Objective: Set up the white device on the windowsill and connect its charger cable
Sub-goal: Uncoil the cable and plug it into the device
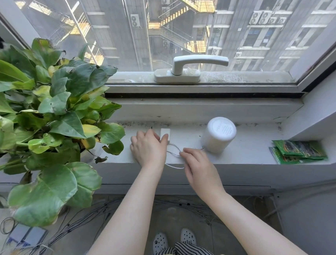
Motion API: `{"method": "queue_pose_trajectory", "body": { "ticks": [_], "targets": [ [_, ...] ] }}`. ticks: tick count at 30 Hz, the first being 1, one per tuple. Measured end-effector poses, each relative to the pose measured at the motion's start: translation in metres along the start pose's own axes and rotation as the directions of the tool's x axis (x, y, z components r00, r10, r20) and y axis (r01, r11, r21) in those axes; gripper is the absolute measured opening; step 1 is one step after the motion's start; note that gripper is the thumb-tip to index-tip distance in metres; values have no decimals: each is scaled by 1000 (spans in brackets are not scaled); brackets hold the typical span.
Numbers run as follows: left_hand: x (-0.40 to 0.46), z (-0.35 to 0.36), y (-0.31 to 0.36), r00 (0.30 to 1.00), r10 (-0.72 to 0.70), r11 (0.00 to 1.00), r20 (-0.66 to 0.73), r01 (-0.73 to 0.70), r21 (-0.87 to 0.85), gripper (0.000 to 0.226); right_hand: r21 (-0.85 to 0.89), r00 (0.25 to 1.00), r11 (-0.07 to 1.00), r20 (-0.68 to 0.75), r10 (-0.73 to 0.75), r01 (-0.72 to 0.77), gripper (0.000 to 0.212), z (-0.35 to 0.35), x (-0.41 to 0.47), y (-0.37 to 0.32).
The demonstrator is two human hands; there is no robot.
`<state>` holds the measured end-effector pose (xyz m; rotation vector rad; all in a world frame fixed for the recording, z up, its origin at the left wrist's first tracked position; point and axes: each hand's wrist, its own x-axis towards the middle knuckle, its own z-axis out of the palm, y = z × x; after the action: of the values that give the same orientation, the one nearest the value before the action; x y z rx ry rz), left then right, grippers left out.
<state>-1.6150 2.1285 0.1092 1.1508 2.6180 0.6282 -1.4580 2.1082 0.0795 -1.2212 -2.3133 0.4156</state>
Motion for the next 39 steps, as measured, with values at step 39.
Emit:
{"method": "queue_pose_trajectory", "body": {
  "ticks": [39],
  "targets": [
    [-12, -7, -37, 848, 429, 896, 311, -357, -262, 48, -20, 994, 997, 82, -78, 80, 57, 1, 12, 19]
  ]
}}
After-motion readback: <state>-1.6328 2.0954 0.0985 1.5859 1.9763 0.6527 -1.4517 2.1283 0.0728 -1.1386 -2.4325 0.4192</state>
